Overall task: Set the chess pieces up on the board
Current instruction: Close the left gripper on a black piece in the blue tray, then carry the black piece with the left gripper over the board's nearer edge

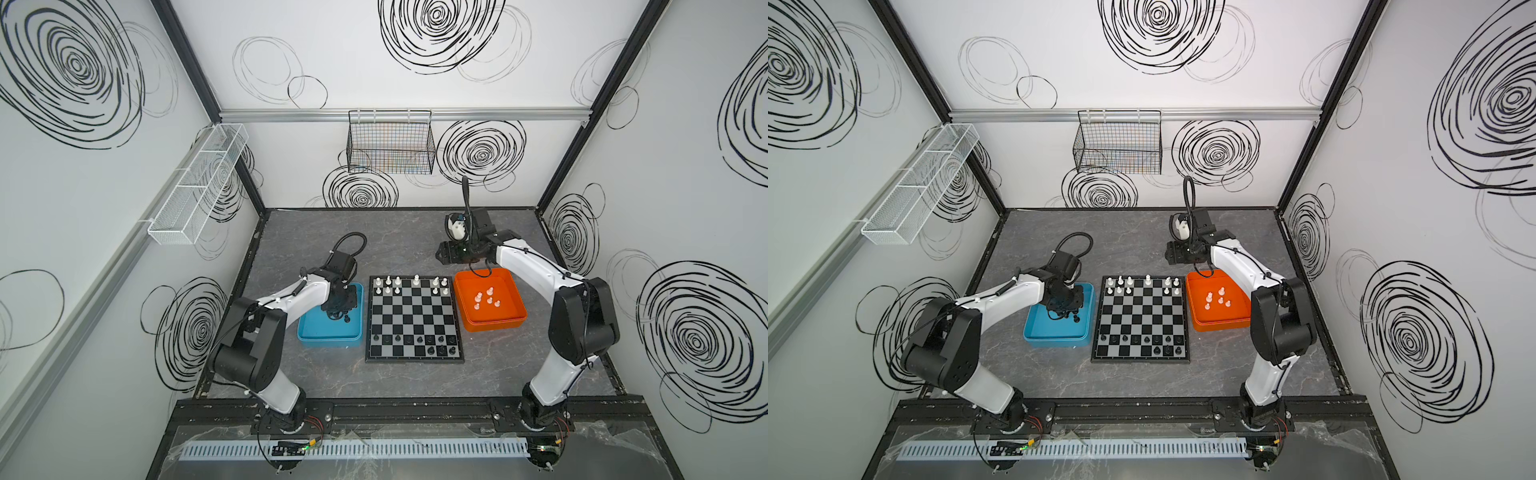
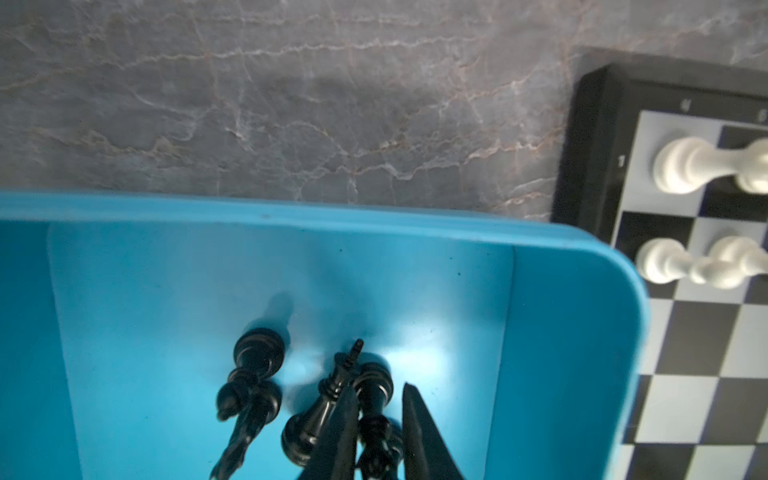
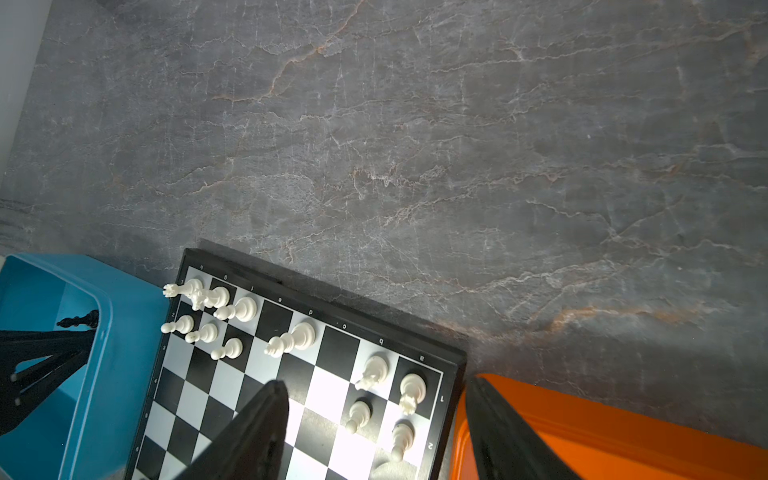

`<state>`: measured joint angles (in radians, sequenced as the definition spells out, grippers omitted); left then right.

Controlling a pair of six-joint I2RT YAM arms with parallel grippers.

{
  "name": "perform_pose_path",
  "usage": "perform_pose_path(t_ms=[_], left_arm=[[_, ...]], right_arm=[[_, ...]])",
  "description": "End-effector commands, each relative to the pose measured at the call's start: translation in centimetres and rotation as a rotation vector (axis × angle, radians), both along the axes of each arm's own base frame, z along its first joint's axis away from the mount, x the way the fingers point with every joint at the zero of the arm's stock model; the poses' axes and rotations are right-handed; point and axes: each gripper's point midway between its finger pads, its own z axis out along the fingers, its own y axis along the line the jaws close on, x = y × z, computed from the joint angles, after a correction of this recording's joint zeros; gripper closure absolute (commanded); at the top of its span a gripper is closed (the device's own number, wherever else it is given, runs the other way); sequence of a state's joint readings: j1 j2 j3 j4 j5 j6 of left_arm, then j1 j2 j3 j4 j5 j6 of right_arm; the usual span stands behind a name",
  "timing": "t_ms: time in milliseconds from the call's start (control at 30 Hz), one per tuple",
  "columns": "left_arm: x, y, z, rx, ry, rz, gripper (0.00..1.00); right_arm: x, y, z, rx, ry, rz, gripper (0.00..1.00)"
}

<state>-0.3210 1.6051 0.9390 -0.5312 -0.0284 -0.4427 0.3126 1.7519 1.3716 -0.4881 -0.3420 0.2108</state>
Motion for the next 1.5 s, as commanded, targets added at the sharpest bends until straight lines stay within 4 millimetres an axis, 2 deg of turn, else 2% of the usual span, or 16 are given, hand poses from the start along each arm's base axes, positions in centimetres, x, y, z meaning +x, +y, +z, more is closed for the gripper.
perform_pose_path(t_ms=[0, 267, 533, 700, 1000, 1233, 1467], left_arm=[[-0.1, 0.1, 0.0, 0.022, 0.016, 0.003, 0.79], [-0.1, 0.1, 0.2, 0.024, 0.018, 0.003, 0.84], [0.2, 0.3, 1.1, 0.035, 0.001, 0.003, 0.88], [0.6, 0.2, 2.3, 0.030, -0.022, 0.004, 0.88], [1.7, -0.2, 6.1, 0.014, -0.077, -0.006, 0.87], [0.9, -2.5, 9.1, -0.013, -0.108, -0.074, 0.87], [-2.0, -6.7, 9.6, -0.024, -0.096, -0.208, 0.87]], right_arm=[[0.0, -0.2, 0.4, 0.011, -0.013, -0.007, 0.29], [0.1, -0.2, 0.6, 0.012, -0.014, -0.009, 0.29], [0.2, -0.2, 0.8, 0.010, -0.015, -0.010, 0.30], [0.4, -0.2, 1.1, 0.008, -0.019, -0.010, 0.30], [0.7, -0.4, 1.5, -0.003, -0.027, -0.013, 0.30], [1.0, -0.9, 2.1, -0.009, -0.039, -0.024, 0.30], [0.8, -1.6, 2.4, -0.016, -0.045, -0.038, 0.29]])
